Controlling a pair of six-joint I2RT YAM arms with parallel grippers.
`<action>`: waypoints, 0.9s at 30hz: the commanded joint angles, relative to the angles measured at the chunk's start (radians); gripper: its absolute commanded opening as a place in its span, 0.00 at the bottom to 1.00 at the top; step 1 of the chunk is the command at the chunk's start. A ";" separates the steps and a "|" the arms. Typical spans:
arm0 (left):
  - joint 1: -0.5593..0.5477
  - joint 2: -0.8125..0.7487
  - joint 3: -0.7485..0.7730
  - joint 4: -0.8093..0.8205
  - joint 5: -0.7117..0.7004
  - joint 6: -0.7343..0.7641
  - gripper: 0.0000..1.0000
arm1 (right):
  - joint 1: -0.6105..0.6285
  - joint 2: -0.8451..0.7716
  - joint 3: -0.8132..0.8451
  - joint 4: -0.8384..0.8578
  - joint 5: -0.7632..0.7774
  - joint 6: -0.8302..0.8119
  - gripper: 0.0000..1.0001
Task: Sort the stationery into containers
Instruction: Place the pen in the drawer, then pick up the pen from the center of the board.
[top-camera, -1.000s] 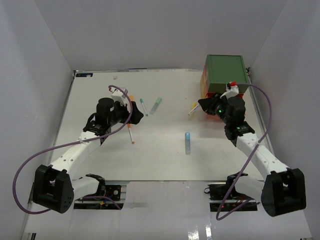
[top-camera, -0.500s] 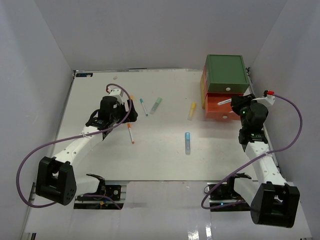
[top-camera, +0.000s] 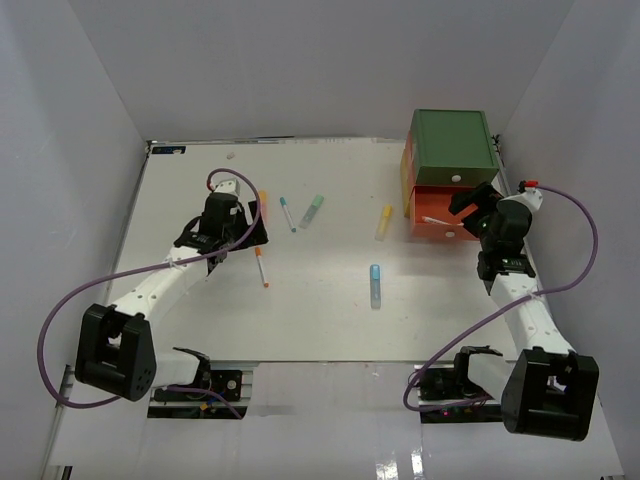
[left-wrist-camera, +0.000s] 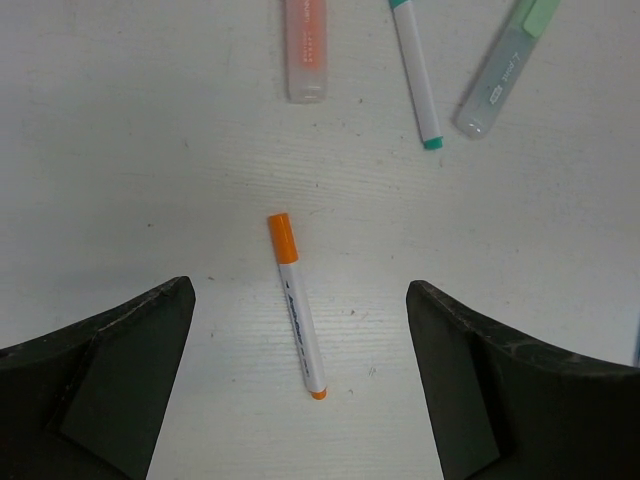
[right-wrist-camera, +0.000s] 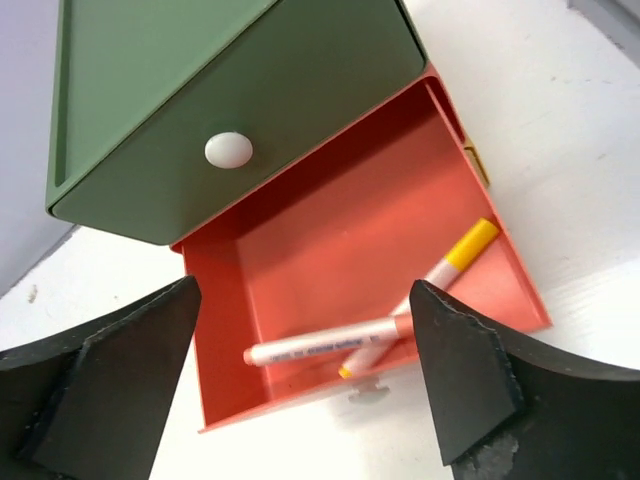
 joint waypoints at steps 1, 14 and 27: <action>0.006 0.001 0.042 -0.053 -0.052 -0.043 0.98 | -0.003 -0.068 0.071 -0.080 0.036 -0.102 0.93; 0.003 0.070 0.000 -0.167 -0.034 -0.224 0.94 | -0.001 -0.270 -0.013 -0.161 -0.139 -0.242 0.95; -0.114 0.266 0.056 -0.197 -0.121 -0.303 0.76 | 0.097 -0.293 -0.088 -0.095 -0.199 -0.239 0.95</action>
